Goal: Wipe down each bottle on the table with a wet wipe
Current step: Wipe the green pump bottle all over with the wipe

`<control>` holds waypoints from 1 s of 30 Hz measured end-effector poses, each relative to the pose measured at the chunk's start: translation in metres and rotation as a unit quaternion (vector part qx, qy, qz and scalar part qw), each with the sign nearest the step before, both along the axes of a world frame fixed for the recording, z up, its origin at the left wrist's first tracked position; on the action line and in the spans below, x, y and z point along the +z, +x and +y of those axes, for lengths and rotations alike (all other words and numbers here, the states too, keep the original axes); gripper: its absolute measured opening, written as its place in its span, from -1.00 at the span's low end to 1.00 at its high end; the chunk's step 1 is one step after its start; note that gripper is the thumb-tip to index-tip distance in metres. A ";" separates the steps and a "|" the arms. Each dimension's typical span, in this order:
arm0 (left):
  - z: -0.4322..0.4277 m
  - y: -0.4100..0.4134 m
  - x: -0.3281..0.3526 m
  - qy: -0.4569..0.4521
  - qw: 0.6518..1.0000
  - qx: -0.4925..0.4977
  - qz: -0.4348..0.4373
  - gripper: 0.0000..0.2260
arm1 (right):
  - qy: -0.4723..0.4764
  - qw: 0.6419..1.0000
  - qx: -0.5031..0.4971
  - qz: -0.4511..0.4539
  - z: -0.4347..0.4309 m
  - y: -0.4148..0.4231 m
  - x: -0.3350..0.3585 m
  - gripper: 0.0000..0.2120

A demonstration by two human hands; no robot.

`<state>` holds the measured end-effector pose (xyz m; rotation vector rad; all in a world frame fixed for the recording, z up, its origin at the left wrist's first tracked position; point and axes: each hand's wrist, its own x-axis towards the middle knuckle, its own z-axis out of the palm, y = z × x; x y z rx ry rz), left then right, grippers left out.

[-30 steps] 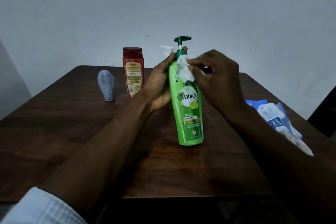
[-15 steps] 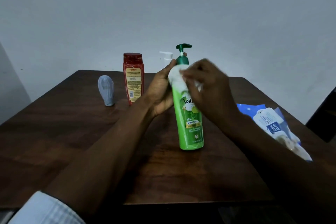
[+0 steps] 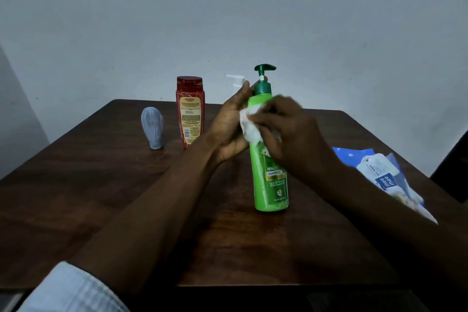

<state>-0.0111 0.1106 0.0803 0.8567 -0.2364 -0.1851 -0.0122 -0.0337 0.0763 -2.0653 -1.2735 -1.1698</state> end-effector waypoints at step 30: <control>-0.005 -0.002 0.001 0.015 1.000 -0.010 0.024 -0.56 | -0.013 0.998 0.008 0.065 -0.018 0.003 -0.004 -0.79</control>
